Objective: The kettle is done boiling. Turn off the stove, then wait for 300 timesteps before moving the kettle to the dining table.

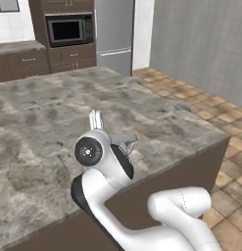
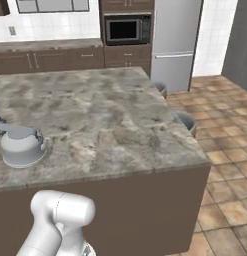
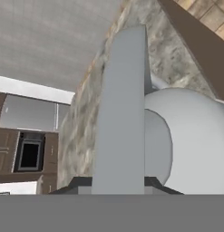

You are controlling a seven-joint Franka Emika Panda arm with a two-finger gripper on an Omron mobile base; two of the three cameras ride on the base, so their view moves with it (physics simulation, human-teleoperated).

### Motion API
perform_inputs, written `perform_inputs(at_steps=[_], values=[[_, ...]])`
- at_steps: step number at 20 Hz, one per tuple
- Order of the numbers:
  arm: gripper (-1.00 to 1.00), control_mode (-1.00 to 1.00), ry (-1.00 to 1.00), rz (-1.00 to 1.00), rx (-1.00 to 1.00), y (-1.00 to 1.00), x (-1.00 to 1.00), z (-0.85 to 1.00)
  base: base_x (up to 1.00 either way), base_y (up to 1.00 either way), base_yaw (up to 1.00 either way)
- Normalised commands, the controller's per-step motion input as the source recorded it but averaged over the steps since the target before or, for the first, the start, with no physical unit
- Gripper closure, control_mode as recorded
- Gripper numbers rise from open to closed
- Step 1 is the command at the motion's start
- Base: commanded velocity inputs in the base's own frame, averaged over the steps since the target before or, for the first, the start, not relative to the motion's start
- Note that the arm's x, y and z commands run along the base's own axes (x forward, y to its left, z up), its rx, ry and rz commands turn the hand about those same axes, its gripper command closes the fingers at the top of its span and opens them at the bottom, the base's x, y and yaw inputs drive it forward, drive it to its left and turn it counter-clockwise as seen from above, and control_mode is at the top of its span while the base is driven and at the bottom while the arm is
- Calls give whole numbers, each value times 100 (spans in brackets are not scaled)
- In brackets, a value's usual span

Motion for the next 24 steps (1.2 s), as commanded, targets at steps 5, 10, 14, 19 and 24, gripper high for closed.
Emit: perform_inputs(at_steps=[5, 10, 14, 19, 24], values=[[100, 100, 0, 0, 0, 0, 0, 0, 13, -67, -14], [100, 100, 0, 0, 0, 0, 0, 0, 22, -64, -10], [100, 100, 0, 0, 0, 0, 0, 0, 23, -58, -8], [100, 100, 0, 0, 0, 0, 0, 0, 27, -50, -3], [100, 100, 0, 0, 0, 0, 0, 0, 26, -47, 0]])
